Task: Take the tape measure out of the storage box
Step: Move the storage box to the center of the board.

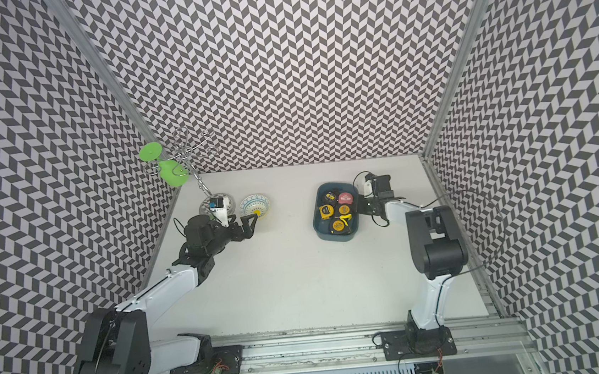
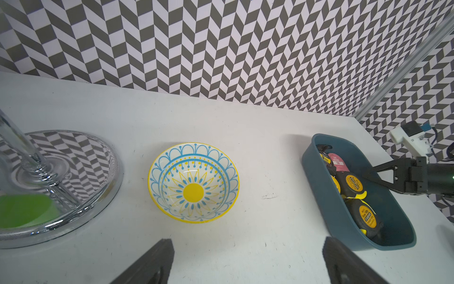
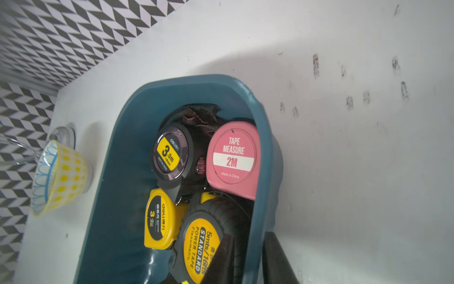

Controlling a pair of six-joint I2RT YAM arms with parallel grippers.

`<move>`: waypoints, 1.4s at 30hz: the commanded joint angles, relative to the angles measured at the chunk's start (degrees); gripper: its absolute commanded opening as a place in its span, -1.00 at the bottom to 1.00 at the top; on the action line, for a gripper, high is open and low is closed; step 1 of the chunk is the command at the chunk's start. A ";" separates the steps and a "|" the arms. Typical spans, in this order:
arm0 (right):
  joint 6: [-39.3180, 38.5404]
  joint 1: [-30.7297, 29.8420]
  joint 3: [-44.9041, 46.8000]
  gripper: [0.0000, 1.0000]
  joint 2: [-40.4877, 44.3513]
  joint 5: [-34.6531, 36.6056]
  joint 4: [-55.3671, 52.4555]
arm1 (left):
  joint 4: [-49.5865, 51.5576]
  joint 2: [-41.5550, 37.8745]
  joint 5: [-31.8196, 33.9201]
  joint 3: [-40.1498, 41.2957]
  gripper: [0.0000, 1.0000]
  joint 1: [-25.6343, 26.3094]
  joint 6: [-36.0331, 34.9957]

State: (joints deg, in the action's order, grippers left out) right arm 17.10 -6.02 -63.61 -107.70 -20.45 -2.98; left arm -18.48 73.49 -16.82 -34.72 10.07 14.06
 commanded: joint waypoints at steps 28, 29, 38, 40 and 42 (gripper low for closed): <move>16.79 -33.33 6.60 -0.57 7.95 5.07 2.68 | 10.77 -18.16 3.58 5.62 0.99 1.68 4.27; 17.07 -34.45 6.62 -0.58 7.77 5.25 2.86 | 11.29 -18.75 3.81 5.70 0.99 1.79 4.35; 17.88 -39.19 4.56 -0.56 5.49 4.65 3.81 | 14.16 -20.80 5.47 5.71 0.99 3.18 4.91; 17.64 -39.42 4.29 -0.47 5.68 4.86 3.29 | 14.63 -20.39 6.04 5.33 0.99 3.78 5.01; 17.08 -39.42 4.14 -0.37 6.46 5.72 2.58 | 15.62 -19.60 6.83 4.31 0.99 4.57 4.99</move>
State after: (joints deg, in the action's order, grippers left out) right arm 34.57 -44.86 -57.98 -101.43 -14.28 -1.98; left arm -4.84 53.54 -11.55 -29.39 13.74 18.76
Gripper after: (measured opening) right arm 0.301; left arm 0.996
